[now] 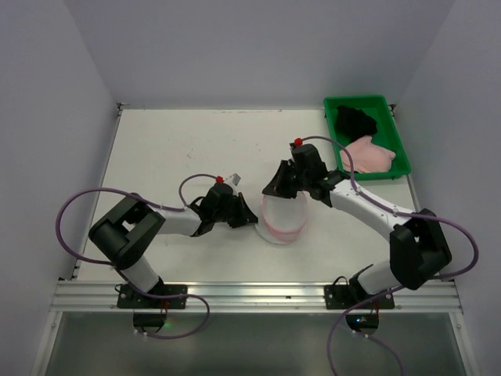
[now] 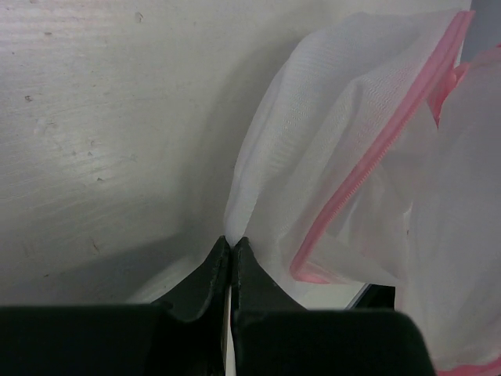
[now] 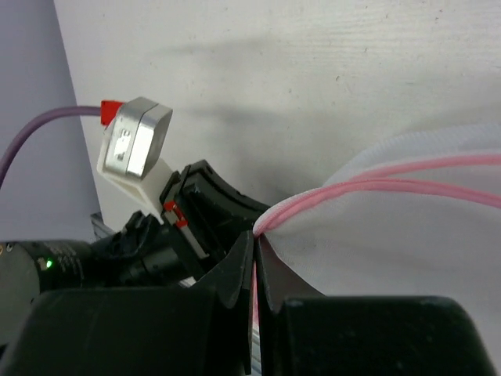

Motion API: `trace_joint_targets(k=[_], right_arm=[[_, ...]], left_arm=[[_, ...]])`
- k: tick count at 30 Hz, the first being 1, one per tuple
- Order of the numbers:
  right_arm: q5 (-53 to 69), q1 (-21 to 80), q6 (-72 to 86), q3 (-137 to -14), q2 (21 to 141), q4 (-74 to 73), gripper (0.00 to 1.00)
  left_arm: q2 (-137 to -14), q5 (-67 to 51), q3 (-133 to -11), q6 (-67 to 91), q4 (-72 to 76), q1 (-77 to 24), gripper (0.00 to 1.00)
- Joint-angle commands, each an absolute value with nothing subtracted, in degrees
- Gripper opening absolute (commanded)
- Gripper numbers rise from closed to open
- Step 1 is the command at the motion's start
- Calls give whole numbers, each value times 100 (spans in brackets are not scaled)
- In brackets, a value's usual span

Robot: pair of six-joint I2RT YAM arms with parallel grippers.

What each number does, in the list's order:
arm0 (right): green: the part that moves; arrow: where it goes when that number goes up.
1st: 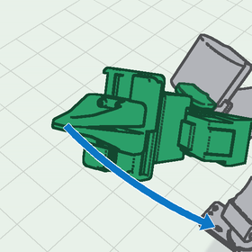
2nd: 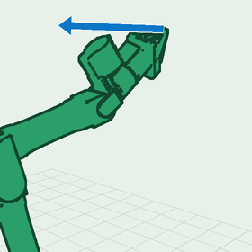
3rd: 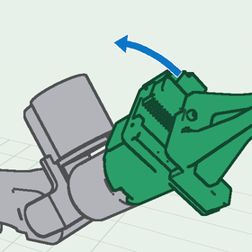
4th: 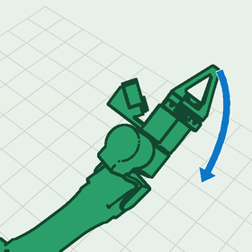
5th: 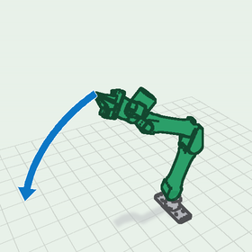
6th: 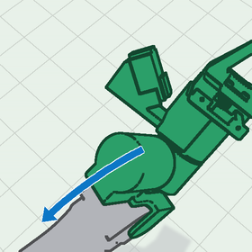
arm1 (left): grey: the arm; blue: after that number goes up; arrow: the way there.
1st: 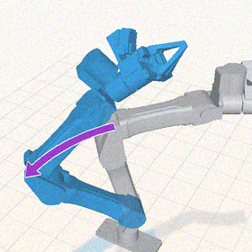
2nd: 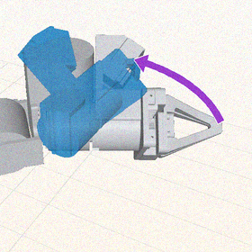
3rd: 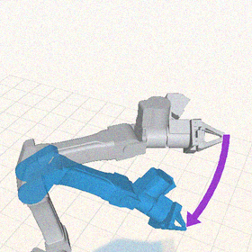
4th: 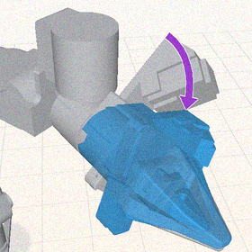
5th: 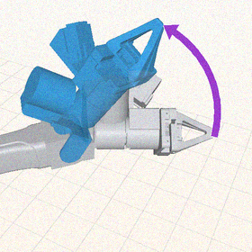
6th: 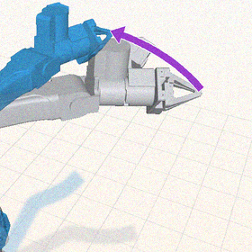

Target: Unzip the laundry bag and remove the bra

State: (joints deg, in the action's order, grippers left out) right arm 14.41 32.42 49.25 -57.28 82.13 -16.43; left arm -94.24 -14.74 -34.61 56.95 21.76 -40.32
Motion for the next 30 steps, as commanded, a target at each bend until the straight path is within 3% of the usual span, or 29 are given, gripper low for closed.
trace_joint_targets(k=[1,11,14,15,17,21,22,25,26,30], right_arm=[[1345,3287,5502,-5529,8621,-591,0],[1520,3410,6011,-4545,9755,893,0],[1555,3410,6082,-4272,9904,1274,0],[1556,3410,6047,-4254,9940,1301,1],[1582,3410,6012,-4254,9993,1397,4],[1591,3410,5802,-4236,9714,1468,21],[1565,3410,5740,-4254,9608,1389,30],[1485,3419,5406,-4385,9203,1039,43],[1468,3419,5249,-4438,9098,907,52],[1266,3463,4887,-4771,8588,309,69]], left_arm=[[-9527,-1538,-3533,5818,2584,-4078,0],[-9641,-1178,-3297,5783,2583,-4008,2],[-9712,-1265,-3147,5888,2794,-3885,9],[-9729,-1387,-3094,5897,2812,-3850,17],[-9730,-1485,-3041,5932,2795,-3762,22],[-9361,-1468,-2752,5915,2620,-3604,38],[-9117,-1433,-2699,5889,2532,-3517,40],[-8581,-1345,-2567,5679,2103,-3323,53],[-8456,-1336,-2549,5634,1996,-3279,59],[-7780,-1021,-2558,5423,1425,-3129,75]])
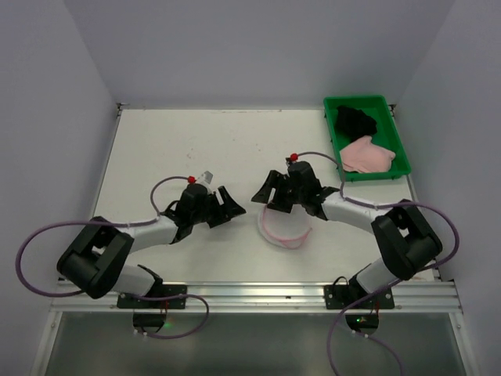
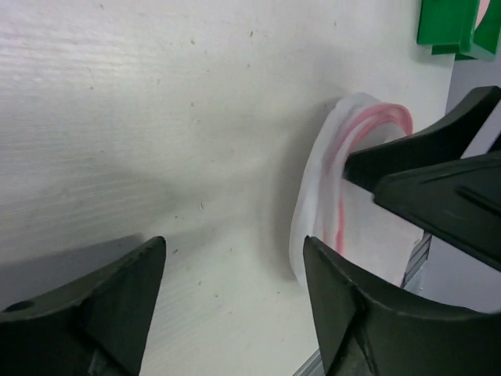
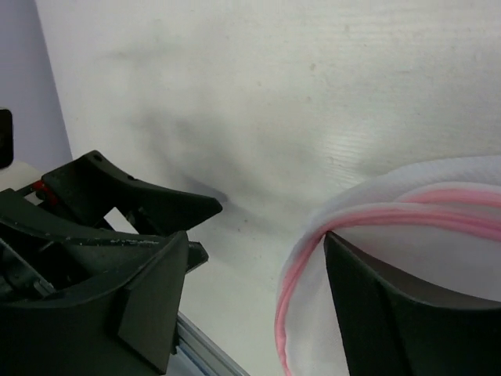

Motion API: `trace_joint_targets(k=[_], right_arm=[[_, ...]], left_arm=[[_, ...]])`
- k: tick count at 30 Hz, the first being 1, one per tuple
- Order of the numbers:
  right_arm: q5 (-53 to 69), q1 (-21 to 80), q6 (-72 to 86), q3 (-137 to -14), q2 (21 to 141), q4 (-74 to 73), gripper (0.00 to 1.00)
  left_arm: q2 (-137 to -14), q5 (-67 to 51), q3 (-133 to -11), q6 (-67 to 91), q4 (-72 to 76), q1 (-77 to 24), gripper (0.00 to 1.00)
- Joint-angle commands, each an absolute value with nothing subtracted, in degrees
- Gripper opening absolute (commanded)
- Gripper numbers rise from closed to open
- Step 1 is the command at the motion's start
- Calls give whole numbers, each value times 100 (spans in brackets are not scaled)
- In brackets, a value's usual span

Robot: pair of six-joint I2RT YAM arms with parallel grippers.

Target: Unzip the laundry bag and remove the bra

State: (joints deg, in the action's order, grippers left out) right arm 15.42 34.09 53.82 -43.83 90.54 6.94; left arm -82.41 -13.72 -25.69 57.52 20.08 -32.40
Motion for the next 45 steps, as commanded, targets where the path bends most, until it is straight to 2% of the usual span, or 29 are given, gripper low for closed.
trace_joint_targets(k=[1,2,3,6,11,15,17,22,27,35,45], right_arm=[[1231,3480,4808,-4842,8387,64,74],[1196,3480,4695,-4921,8298,-60,78],[1152,3489,4615,-5122,8219,-262,86],[1020,3498,4264,-5657,8033,-1000,99],[82,3498,3605,-6476,7919,-2459,99],[-860,3297,3112,-6785,7534,-2891,99],[-1089,2885,2980,-6768,7252,-3014,99],[-1291,1576,2787,-6566,5759,-3251,99],[-2390,1485,2400,-6653,4265,-3674,99],[-2233,1485,1899,-6223,1779,-3647,99],[-1767,1485,1433,-5722,300,-3384,99]], left_arm=[[-7509,-959,-2566,5388,1311,-3085,77],[-7401,-880,-2619,5318,1083,-3068,81],[-7279,-740,-2663,5274,968,-3059,83],[-6909,-485,-2908,5072,502,-2997,88],[-6504,-211,-3304,4712,-306,-2804,95],[-6171,-141,-3778,4255,-878,-2209,97],[-5872,-53,-3972,3921,-1290,-1961,99],[-5126,535,-4683,3017,-2414,-1310,100],[-4387,1264,-5475,2541,-3172,-1222,100],[-3253,1616,-6503,1934,-3972,-1222,100],[-2224,2364,-6697,1714,-4131,-1239,100]])
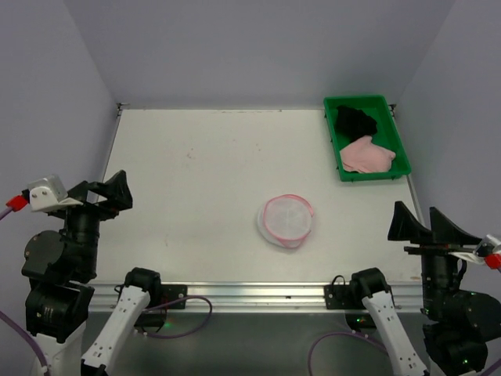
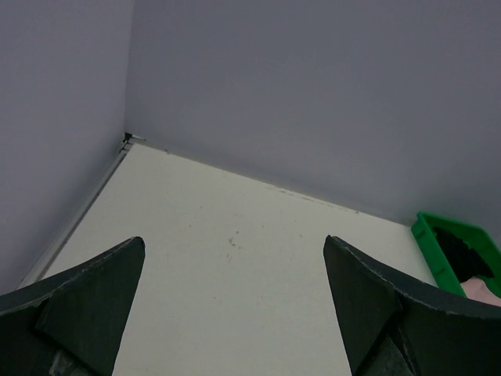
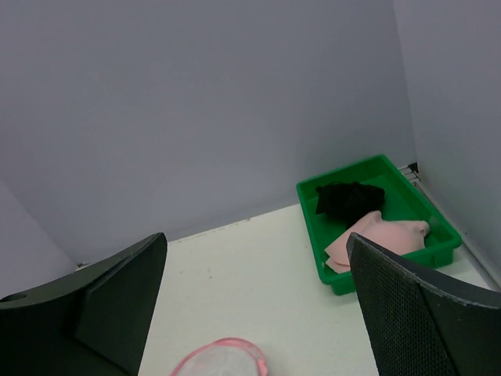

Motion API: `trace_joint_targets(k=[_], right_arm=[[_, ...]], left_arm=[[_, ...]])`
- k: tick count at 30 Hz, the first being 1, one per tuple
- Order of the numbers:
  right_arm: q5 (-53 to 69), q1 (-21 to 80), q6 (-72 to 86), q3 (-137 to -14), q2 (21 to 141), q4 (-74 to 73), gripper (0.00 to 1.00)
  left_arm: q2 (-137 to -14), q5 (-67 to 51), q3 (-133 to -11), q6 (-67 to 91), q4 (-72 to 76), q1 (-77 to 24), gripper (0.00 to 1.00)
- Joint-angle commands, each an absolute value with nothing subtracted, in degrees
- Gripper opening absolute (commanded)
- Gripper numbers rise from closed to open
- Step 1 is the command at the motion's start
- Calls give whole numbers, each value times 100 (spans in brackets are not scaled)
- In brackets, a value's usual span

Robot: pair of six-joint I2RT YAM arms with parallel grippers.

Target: Unzip the laundry bag and remove the bra

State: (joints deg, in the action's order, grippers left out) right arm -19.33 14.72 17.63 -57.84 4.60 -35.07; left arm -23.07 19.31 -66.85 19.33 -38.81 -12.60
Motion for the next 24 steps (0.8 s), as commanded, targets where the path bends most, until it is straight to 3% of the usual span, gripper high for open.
trace_joint_targets(k=[1,24], right_arm=[[-1749,1485,1337,-5713,177,-3358,99],[-1204,1485,1178,-5370,97,-3261,99]], left_arm=[[-2198,2364,-6602,1757,-4140,-1239,100],[-1960,1925,-5933,2197,-3727,-1248,100]])
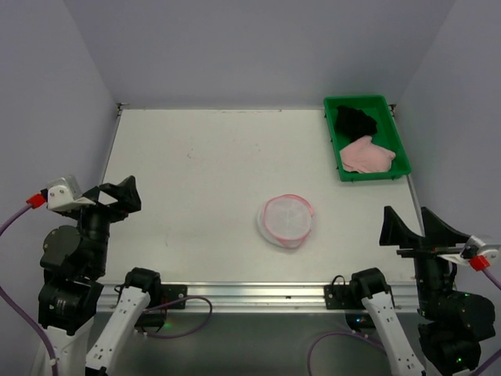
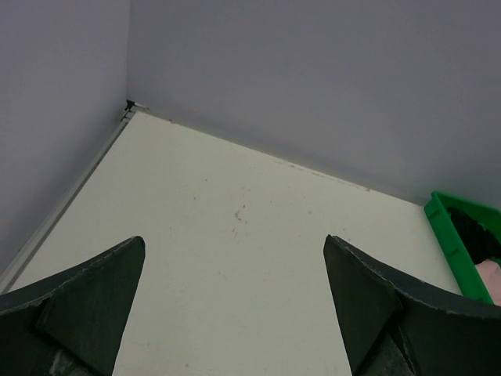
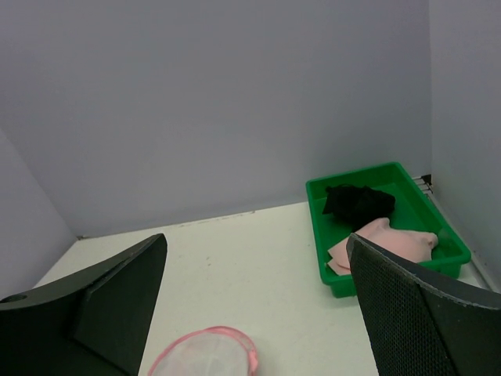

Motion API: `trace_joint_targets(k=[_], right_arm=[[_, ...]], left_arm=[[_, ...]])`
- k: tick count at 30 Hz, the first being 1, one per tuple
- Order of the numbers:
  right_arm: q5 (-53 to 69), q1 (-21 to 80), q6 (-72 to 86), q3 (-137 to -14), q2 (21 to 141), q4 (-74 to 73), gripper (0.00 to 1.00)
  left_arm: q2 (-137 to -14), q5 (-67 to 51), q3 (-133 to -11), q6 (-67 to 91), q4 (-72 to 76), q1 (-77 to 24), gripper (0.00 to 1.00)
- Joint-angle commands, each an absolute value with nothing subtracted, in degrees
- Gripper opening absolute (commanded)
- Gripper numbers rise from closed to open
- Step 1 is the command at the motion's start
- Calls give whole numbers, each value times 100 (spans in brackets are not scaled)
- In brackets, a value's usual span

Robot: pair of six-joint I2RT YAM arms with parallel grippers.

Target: Unzip the laundry bag and remove the bra

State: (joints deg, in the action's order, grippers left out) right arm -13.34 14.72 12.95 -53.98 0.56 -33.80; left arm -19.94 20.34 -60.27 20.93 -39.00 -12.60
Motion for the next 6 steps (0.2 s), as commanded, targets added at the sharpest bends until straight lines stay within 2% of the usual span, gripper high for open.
trace_joint_targets(k=[1,6], right_arm=[[-1204,1485,1169,-5361,79,-3278,99],[-1204,1485,1178,-5352,35,-3278,99]], left_arm=[[-1960,1907,-5907,2215,-3700,-1248,100],[-1986,1819,-5766,2232,-3621,-1239,100]])
